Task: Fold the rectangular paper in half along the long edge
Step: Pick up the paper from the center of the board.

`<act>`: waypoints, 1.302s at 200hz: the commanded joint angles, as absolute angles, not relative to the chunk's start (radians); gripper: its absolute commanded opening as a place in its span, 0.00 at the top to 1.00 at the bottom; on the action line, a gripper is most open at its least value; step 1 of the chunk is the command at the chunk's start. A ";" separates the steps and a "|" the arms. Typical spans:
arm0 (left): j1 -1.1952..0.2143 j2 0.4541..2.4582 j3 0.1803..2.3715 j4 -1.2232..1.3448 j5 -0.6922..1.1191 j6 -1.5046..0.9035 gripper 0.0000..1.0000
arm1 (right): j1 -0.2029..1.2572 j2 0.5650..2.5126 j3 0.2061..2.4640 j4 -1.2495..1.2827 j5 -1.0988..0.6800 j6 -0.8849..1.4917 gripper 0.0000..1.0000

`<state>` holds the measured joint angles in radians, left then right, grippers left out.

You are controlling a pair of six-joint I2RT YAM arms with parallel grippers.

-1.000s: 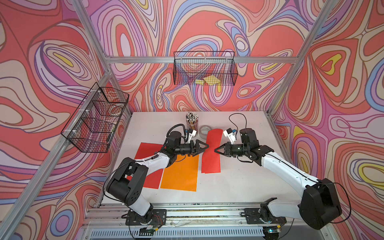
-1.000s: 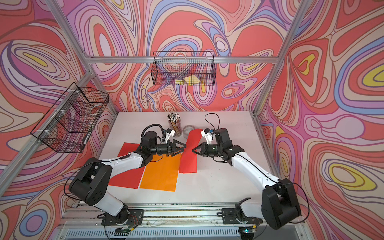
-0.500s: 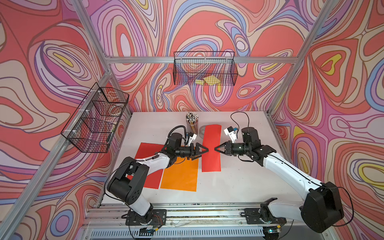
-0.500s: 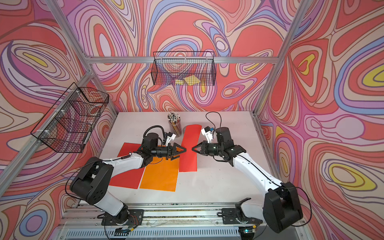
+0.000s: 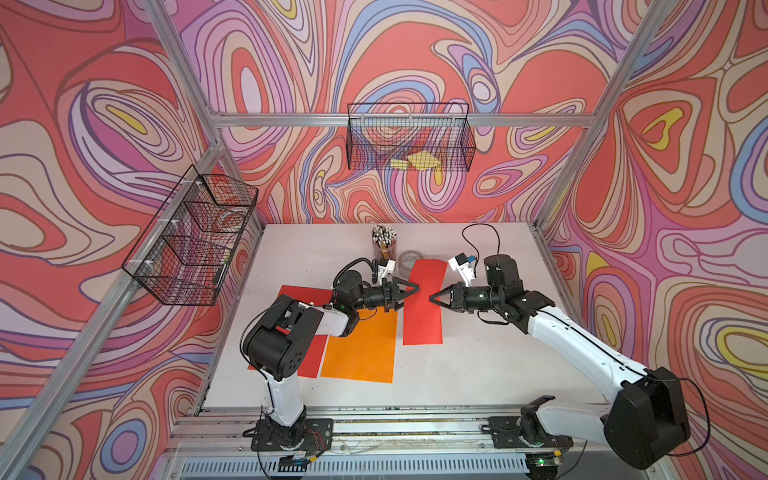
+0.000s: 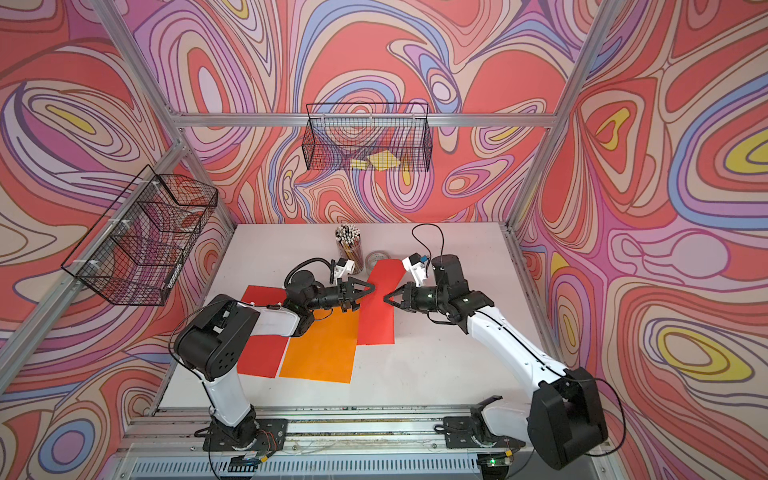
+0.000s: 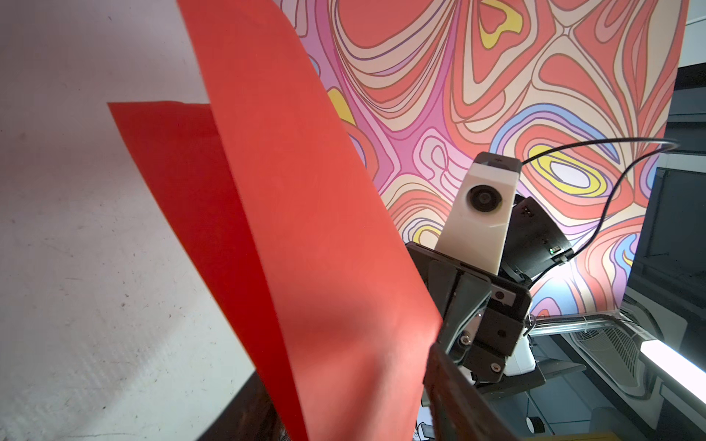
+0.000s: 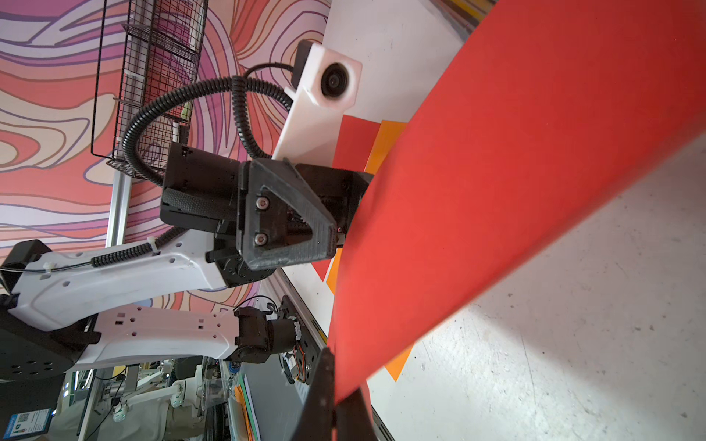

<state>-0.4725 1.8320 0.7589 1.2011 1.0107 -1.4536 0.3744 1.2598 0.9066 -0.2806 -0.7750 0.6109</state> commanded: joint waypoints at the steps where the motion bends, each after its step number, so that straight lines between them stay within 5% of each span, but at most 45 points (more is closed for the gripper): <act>1: -0.474 1.816 0.768 1.308 1.023 -1.497 0.52 | 0.373 1.249 0.908 -0.301 -0.783 0.589 1.00; 91: -0.471 1.815 0.776 1.279 1.031 -1.492 0.85 | 0.373 1.256 0.885 -0.325 -0.775 0.566 1.00; 146: -0.472 1.768 0.778 1.153 1.036 -1.419 0.95 | 0.370 1.259 0.878 -0.346 -0.763 0.548 1.00; 168: -0.472 1.751 0.772 1.124 1.036 -1.401 0.97 | 0.370 1.268 0.879 -0.325 -0.768 0.554 0.76; 187: -0.471 1.746 0.766 1.114 1.042 -1.396 0.97 | 0.368 1.280 0.887 -0.299 -0.782 0.561 0.66; 260: -0.472 1.727 0.734 1.125 1.048 -1.402 0.94 | 0.361 1.310 0.882 -0.126 -0.842 0.620 0.63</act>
<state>-0.4706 1.7668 0.7570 1.1023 1.0222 -1.4094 0.3695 1.3010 0.8829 -0.2001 -0.8234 0.6052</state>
